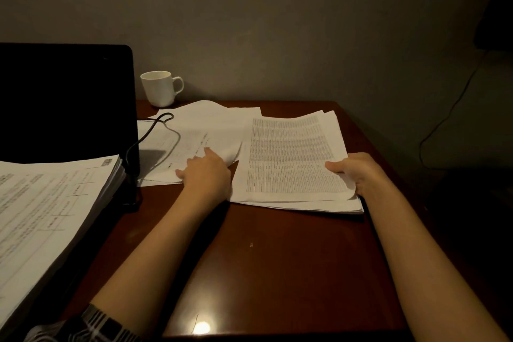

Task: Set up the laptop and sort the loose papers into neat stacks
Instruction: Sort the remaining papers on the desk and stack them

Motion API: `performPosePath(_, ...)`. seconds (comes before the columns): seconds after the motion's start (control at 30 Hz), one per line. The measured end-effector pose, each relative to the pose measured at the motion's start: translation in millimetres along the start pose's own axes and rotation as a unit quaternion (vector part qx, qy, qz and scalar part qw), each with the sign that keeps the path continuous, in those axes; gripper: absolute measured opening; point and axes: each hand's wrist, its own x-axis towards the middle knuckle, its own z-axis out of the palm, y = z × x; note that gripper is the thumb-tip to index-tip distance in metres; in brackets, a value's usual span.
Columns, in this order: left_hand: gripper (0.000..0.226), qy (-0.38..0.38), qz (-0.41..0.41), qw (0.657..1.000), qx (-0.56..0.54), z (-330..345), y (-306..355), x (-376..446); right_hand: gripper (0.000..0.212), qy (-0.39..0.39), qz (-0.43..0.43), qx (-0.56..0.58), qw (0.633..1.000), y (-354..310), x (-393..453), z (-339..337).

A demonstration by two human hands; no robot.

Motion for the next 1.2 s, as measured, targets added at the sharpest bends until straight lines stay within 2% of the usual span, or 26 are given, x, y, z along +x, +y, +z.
performPosePath(0.13, 0.051, 0.032, 0.111, 0.993, -0.010, -4.1, 7.4, -11.4, 0.025, 0.003, -0.003, 0.003, 1.000, 1.8, 2.2, 0.0)
performPosePath(0.23, 0.041, 0.089, 0.179, 0.972, -0.122, -10.1, 7.0, -18.7, 0.024, -0.001, -0.007, 0.005, 1.000, 3.8, 5.2, 0.2)
performPosePath(0.37, 0.044, 0.154, 0.309, 0.908, -0.236, -7.3, 9.4, -25.4, 0.019, -0.027, 0.004, -0.004, 1.000, 1.7, 7.7, -3.9)
performPosePath(0.43, 0.045, 0.225, 0.355, 0.868, -0.264, -4.6, 8.1, -22.6, 0.022, -0.042, 0.010, -0.007, 0.999, -0.1, 9.4, -7.6)
performPosePath(0.53, 0.044, 0.343, 0.362, 0.796, -0.343, -4.2, 2.8, -16.2, 0.024, -0.071, 0.018, -0.015, 0.997, -1.6, 11.6, -13.6)
performPosePath(0.6, 0.047, 0.369, 0.368, 0.762, -0.384, -5.7, 1.4, -15.4, 0.024, -0.091, 0.024, -0.017, 0.995, -2.7, 12.1, -16.6)
performPosePath(0.67, 0.039, 0.373, 0.418, 0.746, -0.359, -0.5, 2.6, -11.3, 0.023, -0.107, 0.025, -0.001, 0.994, -2.3, 12.1, -18.6)
performPosePath(0.77, 0.041, 0.274, 0.505, 0.749, -0.330, 11.1, 3.5, -3.8, 0.020, -0.113, 0.028, 0.019, 0.993, 1.2, 12.9, -20.9)
performPosePath(0.83, 0.047, 0.199, 0.517, 0.763, -0.334, 13.0, 2.9, -2.0, 0.016, -0.109, 0.035, 0.035, 0.993, 2.9, 13.9, -23.1)
performPosePath(0.93, 0.060, 0.104, 0.486, 0.801, -0.334, 11.8, -1.7, -0.4, 0.016, -0.108, 0.038, 0.093, 0.989, 3.2, 15.9, -25.6)
performPosePath(1.0, 0.061, 0.000, 0.446, 0.819, -0.360, 8.0, -4.7, -1.4, 0.030, -0.103, 0.020, 0.152, 0.983, 1.7, 18.0, -25.5)
performPosePath(1.07, 0.056, -0.087, 0.418, 0.832, -0.355, 4.5, -4.2, -4.0, 0.034, -0.105, 0.002, 0.191, 0.976, -1.3, 17.4, -24.5)
performPosePath(1.13, 0.054, -0.115, 0.408, 0.847, -0.320, 4.9, -1.1, -5.7, 0.034, -0.126, -0.012, 0.193, 0.973, -2.2, 17.4, -22.2)
performPosePath(1.2, 0.058, -0.115, 0.401, 0.856, -0.307, 6.7, 1.6, -5.5, 0.052, -0.153, -0.001, 0.189, 0.970, -0.9, 16.4, -23.1)
